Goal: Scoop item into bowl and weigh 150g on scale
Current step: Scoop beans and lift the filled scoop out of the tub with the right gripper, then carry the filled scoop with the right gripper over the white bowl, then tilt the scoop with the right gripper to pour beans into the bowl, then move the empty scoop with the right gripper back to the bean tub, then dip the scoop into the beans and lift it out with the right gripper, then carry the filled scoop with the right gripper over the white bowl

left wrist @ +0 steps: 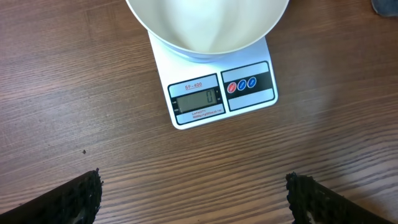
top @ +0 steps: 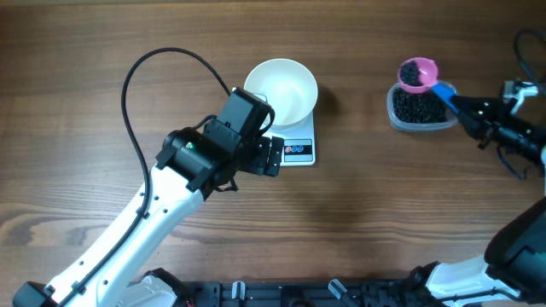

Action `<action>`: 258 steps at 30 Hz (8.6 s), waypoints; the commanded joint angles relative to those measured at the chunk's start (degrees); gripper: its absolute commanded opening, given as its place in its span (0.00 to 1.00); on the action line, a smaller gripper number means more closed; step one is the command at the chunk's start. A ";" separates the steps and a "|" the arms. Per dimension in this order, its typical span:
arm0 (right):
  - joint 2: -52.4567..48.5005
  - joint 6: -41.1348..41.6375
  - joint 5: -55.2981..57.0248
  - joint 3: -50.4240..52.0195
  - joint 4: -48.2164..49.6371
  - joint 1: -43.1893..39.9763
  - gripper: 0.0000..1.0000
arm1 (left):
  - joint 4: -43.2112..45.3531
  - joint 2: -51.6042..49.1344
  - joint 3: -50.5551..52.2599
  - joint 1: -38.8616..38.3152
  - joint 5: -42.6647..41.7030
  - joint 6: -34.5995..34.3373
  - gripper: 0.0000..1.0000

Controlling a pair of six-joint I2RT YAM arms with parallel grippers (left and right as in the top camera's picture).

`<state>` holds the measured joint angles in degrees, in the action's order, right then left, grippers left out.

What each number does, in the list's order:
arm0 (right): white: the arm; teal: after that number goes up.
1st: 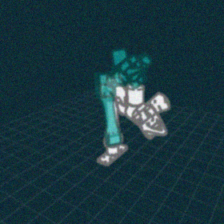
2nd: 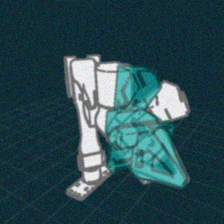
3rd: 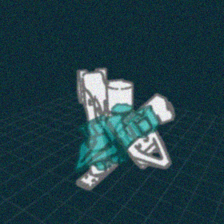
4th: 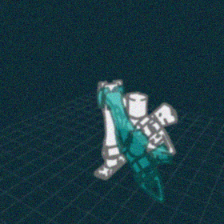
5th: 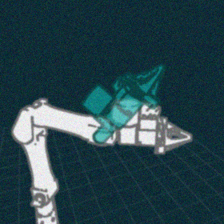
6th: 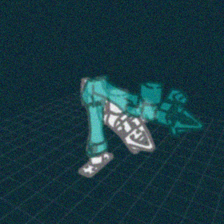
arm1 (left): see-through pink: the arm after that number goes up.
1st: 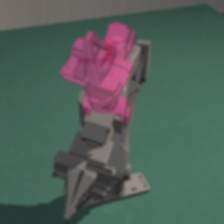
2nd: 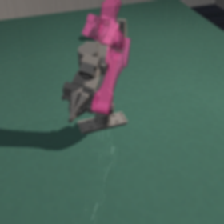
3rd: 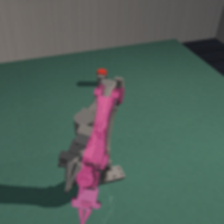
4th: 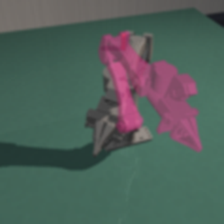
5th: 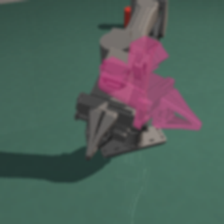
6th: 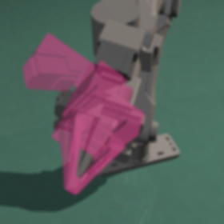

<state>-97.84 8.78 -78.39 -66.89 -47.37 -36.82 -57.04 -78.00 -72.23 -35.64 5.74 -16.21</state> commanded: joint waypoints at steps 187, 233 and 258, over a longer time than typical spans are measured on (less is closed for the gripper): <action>4.57 -13.79 42.66 -0.22 3.80 12.63 0.04 | -0.02 -0.09 -0.96 -0.26 -0.09 -0.55 1.00; 3.87 7.91 -1.27 -0.22 3.61 0.33 0.04 | -0.02 -0.09 -0.96 -0.26 -0.09 -0.55 1.00; 3.87 12.15 20.02 -0.22 34.58 40.24 0.04 | -0.02 -0.09 -0.96 -0.26 -0.09 -0.55 1.00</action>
<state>-93.30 29.98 -64.75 -66.81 -12.53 1.13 -57.04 -78.02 -72.29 -35.64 5.74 -16.21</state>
